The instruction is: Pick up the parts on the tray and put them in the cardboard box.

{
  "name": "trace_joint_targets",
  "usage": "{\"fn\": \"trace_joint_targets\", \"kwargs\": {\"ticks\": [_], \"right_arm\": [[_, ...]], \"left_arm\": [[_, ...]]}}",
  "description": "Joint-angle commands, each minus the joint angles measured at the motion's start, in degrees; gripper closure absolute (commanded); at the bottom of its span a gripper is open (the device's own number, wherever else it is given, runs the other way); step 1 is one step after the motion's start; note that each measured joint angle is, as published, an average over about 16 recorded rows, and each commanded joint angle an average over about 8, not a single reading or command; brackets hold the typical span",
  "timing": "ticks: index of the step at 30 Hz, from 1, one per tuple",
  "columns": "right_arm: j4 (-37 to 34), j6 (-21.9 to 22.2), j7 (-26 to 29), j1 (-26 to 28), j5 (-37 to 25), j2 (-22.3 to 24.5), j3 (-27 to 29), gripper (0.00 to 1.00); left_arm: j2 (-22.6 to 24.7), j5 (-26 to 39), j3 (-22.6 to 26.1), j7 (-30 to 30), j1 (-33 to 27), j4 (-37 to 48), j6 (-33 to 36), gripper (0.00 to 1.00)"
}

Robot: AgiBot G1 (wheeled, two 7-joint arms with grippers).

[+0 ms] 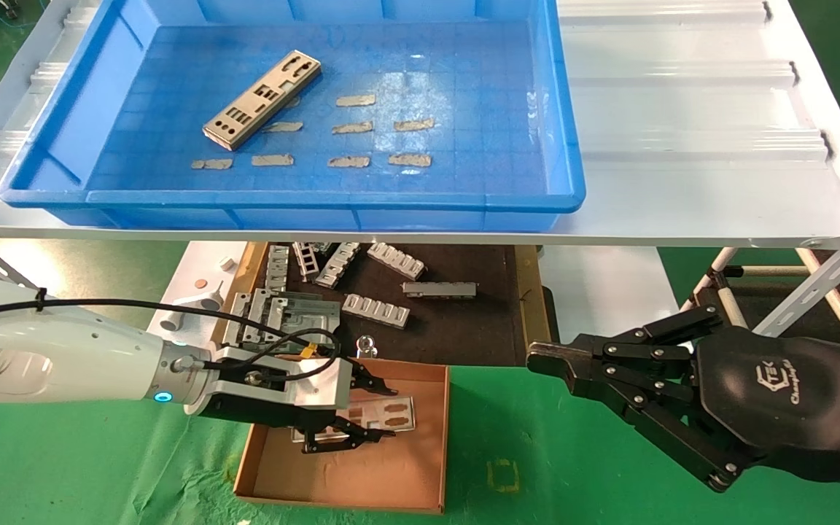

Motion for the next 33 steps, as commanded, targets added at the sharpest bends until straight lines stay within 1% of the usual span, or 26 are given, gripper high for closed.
{"fn": "trace_joint_targets", "kwargs": {"ticks": [1, 5, 8, 9, 10, 16, 17, 18, 33], "right_arm": [[0.0, 0.0, 0.0, 0.0, 0.0, 0.0, 0.0, 1.0], [0.0, 0.0, 0.0, 0.0, 0.0, 0.0, 0.0, 1.0], [0.0, 0.0, 0.0, 0.0, 0.0, 0.0, 0.0, 1.0], [0.0, 0.0, 0.0, 0.0, 0.0, 0.0, 0.0, 0.98], [0.0, 0.0, 0.0, 0.0, 0.0, 0.0, 0.0, 0.92], [0.0, 0.0, 0.0, 0.0, 0.0, 0.0, 0.0, 0.17], [0.0, 0.0, 0.0, 0.0, 0.0, 0.0, 0.0, 0.06], [0.0, 0.0, 0.0, 0.0, 0.0, 0.0, 0.0, 0.0], [0.0, 0.0, 0.0, 0.0, 0.0, 0.0, 0.0, 0.0]], "left_arm": [[0.48, -0.1, -0.07, 0.72, -0.16, 1.4, 0.26, 0.0], [0.73, -0.56, -0.41, 2.2, -0.91, 3.16, 1.38, 0.0], [0.28, -1.56, -1.01, 2.62, -1.63, 4.15, 3.57, 0.0], [0.03, -1.86, -1.17, 2.57, -1.87, 4.44, 4.56, 0.0], [-0.11, -2.11, -1.35, 2.52, -2.01, 4.6, 5.19, 0.0], [-1.67, -3.5, -3.81, 0.12, -0.79, 2.02, 6.57, 0.0], [-2.01, -3.76, -4.49, -0.55, -0.28, 1.01, 6.32, 0.0], [-2.52, -4.08, -5.21, -1.37, 0.24, -0.05, 6.39, 0.0], [-9.99, -8.76, -15.81, -13.49, 7.84, -15.6, 7.46, 0.0]]}}
